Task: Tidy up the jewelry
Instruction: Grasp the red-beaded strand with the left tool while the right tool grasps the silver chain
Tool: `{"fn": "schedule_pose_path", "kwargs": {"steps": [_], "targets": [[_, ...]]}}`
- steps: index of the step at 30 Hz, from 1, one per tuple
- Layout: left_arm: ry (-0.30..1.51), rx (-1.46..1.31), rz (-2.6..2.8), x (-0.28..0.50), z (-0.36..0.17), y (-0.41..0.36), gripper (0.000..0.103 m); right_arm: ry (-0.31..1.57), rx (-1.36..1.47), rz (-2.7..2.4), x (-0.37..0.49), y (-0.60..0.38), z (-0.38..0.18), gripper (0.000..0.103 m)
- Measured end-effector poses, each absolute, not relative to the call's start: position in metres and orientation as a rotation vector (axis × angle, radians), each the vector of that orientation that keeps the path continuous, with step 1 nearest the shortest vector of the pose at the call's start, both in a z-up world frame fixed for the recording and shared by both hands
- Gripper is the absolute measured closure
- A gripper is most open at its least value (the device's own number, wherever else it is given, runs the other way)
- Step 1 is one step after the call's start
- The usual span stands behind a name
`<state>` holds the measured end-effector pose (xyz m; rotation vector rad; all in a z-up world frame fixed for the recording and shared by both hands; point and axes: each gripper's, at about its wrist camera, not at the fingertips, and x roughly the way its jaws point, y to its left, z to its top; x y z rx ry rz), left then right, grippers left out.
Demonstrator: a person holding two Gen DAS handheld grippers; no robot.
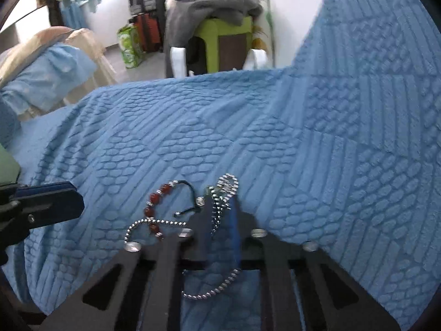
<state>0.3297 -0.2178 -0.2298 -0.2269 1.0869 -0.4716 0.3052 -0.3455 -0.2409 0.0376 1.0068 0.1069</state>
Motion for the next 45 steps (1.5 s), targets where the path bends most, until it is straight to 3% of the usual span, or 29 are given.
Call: {"fn": "schedule_pose_path", "kwargs": {"steps": [22, 25, 31, 45], "targets": [[1.103, -0.032, -0.495, 0.352, -0.261, -0.276, 0.087, 0.929, 0.192, 0.088, 0.287, -0.384, -0.221, 0.100], [1.087, 0.005, -0.485, 0.350, -0.263, -0.280, 0.097, 0.937, 0.170, 0.121, 0.291, -0.374, -0.224, 0.099], [1.089, -0.025, -0.464, 0.348, -0.262, -0.270, 0.098, 0.978, 0.151, 0.171, 0.300, -0.362, -0.238, 0.082], [1.040, -0.172, -0.393, 0.329, -0.228, -0.217, 0.098, 0.955, -0.067, 0.140, 0.304, -0.329, -0.244, 0.075]]}}
